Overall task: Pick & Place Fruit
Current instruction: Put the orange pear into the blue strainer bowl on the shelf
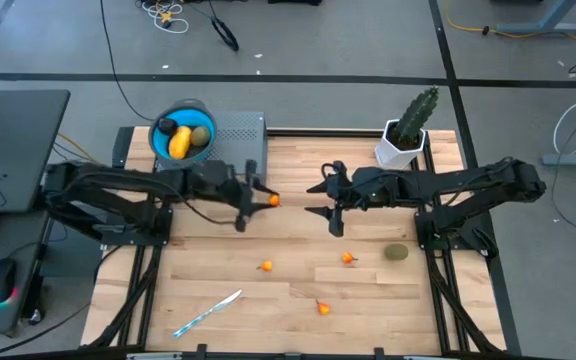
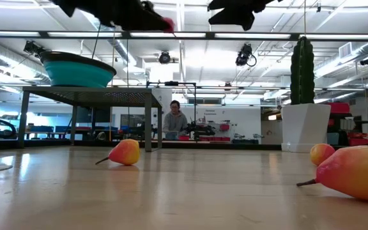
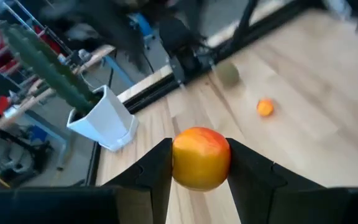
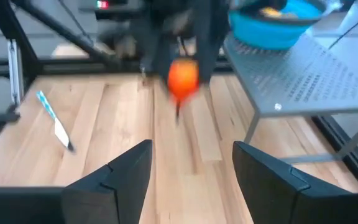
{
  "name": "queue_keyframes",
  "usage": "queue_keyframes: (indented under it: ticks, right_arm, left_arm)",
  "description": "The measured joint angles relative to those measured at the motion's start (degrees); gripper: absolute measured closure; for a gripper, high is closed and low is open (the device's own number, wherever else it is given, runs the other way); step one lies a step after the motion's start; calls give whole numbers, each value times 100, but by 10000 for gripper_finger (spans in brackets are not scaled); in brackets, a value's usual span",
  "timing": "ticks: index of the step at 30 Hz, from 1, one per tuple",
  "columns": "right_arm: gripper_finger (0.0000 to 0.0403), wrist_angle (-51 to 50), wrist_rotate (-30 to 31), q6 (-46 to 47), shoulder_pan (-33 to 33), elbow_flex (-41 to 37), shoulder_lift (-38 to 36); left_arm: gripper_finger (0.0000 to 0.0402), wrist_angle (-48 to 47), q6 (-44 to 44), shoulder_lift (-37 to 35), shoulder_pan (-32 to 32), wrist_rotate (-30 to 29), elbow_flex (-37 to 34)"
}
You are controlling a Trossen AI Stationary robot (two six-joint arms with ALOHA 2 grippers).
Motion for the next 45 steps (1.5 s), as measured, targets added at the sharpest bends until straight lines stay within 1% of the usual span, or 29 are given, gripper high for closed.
queue_keyframes:
  ticks: [2, 4, 6, 13, 16, 19, 22, 26, 30, 36, 42, 45]
  right_arm:
    - [169, 71, 0, 0, 29, -6, 51]
    - [169, 68, 0, 0, 50, -57, 55]
    - [169, 138, -1, 6, 63, -121, 89]
    - [169, 633, 2, 24, 63, -565, 94]
    - [169, 958, 4, 24, 61, -722, 92]
    - [169, 1187, 3, 19, 61, -821, 94]
    - [169, 1268, 5, 2, 62, -838, 94]
    - [169, 1275, 5, 2, 62, -843, 94]
    - [169, 1275, 4, 2, 62, -843, 94]
    - [169, 1275, 4, 2, 63, -843, 94]
    - [169, 1275, 4, 2, 61, -845, 94]
    - [169, 1275, 4, 2, 62, -845, 94]
  left_arm:
    - [257, -118, -303, -336, 235, 341, -62]
    - [255, -65, -502, -673, 505, 716, -258]
    - [256, 135, -662, -981, 790, 930, -527]
    - [260, 1070, -1346, -2061, 1787, 943, -1461]
    - [258, 1521, -1685, -2425, 2167, 928, -1780]
    - [260, 1773, -1867, -2689, 2487, 812, -2030]
    - [263, 1804, -2014, -2849, 2743, 430, -2138]
    - [261, 1577, -2142, -2902, 2993, -435, -2138]
    - [257, 1334, -2147, -2900, 3143, -1088, -2138]
    - [262, 1197, -2186, -2900, 3179, -2097, -2138]
    - [255, 984, -2015, -2902, 3179, -3248, -2138]
    - [255, 827, -1942, -2900, 3177, -3591, -2138]
